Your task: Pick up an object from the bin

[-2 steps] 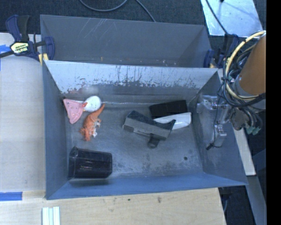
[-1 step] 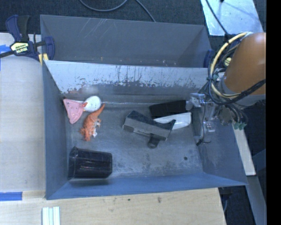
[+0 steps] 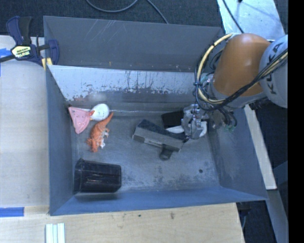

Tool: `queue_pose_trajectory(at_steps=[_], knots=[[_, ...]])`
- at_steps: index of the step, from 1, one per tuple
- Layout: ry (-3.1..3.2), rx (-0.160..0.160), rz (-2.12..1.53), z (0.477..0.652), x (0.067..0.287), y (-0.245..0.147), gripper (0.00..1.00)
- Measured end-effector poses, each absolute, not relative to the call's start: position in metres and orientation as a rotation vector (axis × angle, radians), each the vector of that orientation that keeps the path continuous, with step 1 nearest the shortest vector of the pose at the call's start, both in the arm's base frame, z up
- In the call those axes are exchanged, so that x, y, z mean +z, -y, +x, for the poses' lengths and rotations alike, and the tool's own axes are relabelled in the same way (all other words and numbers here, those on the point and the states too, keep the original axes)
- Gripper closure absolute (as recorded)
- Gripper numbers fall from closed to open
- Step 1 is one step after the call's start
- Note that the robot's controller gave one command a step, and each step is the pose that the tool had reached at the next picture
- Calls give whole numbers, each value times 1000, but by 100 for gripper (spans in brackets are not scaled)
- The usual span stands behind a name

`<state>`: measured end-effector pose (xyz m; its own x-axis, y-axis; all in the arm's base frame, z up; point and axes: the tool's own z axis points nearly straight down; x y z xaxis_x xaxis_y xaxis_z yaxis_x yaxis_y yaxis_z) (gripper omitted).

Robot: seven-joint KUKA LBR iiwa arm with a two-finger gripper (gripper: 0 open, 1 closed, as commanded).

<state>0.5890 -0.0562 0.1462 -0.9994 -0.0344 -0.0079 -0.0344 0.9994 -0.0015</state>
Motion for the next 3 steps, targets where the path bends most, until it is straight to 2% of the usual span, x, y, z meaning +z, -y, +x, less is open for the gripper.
queue_pose_trajectory(at_steps=[1, 2, 3], knots=[[-3133, -2, -54, 589, 146, 56, 0], [-3133, -2, -54, 589, 146, 56, 0], [-3126, -4, -94, 597, 114, 62, 0]])
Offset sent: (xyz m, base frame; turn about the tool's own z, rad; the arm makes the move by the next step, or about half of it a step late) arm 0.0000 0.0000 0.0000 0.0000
